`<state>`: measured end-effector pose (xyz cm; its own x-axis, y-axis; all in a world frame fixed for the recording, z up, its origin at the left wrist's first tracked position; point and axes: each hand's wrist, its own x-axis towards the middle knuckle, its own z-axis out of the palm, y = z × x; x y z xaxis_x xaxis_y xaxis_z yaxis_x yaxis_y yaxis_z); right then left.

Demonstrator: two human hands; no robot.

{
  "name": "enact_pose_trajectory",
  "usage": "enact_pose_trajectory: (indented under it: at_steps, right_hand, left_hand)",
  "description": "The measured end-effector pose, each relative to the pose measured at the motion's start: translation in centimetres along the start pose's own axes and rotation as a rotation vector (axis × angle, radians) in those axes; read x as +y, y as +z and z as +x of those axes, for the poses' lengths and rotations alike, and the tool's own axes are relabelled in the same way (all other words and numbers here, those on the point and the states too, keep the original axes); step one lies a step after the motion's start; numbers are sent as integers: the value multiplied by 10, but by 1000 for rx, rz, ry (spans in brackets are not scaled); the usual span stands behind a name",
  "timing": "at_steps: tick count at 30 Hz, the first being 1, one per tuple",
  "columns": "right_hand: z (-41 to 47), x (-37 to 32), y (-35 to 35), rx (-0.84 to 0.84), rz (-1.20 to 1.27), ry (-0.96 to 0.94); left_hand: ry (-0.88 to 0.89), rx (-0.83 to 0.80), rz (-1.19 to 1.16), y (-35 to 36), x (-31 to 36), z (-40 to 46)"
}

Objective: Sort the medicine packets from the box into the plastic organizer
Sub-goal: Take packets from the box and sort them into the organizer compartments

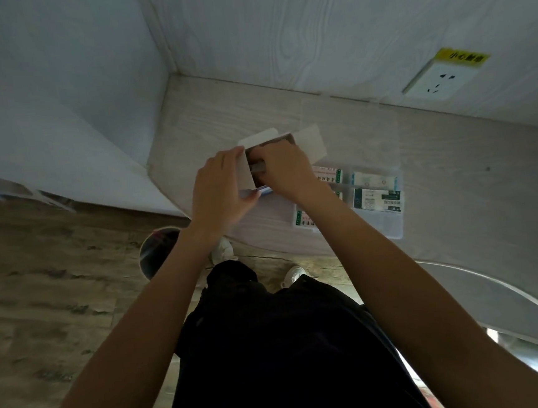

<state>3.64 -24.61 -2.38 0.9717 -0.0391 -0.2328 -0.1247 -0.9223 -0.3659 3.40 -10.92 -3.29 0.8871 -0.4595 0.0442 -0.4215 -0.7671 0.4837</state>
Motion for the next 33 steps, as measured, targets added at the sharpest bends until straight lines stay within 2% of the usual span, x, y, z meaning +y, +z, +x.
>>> enact_pose_trajectory:
  at_steps: [5,9,12,14,17,18,20,23,25,28,29,33]
  right_hand:
    - [-11,3,-14,130,103,-30]
    - [-32,21,-27,332,501,-24]
    - [-42,32,-36,343,674,22]
    - [-47,37,-41,350,766,40]
    - [-58,45,-51,332,870,12]
    - [-62,46,-56,308,883,-14]
    - [-71,47,-65,271,896,-76]
    - [-82,46,-75,261,912,-140]
    - [-87,48,-76,279,918,-116]
    - [-94,52,-74,317,992,50]
    - [-97,55,-71,324,1017,113]
    - [-104,64,-58,347,1016,226]
  left_hand:
    - [-45,-6,-18,-1,-5,4]
    - [-67,-30,-27,-5,-13,9]
    - [-40,-85,-1,-9,-16,11]
    - [-4,-39,-20,-17,-8,11]
    - [187,93,-143,-37,14,14]
    - [240,69,-190,-44,24,16]
    - [274,-88,-251,-54,44,22]
    - [245,-357,-214,-53,65,29]
    - [185,-465,-349,-47,73,29]
    - [-31,-561,-800,-33,80,23]
    - [-73,-572,-882,-27,83,19]
    - [-130,-546,-958,-12,91,7]
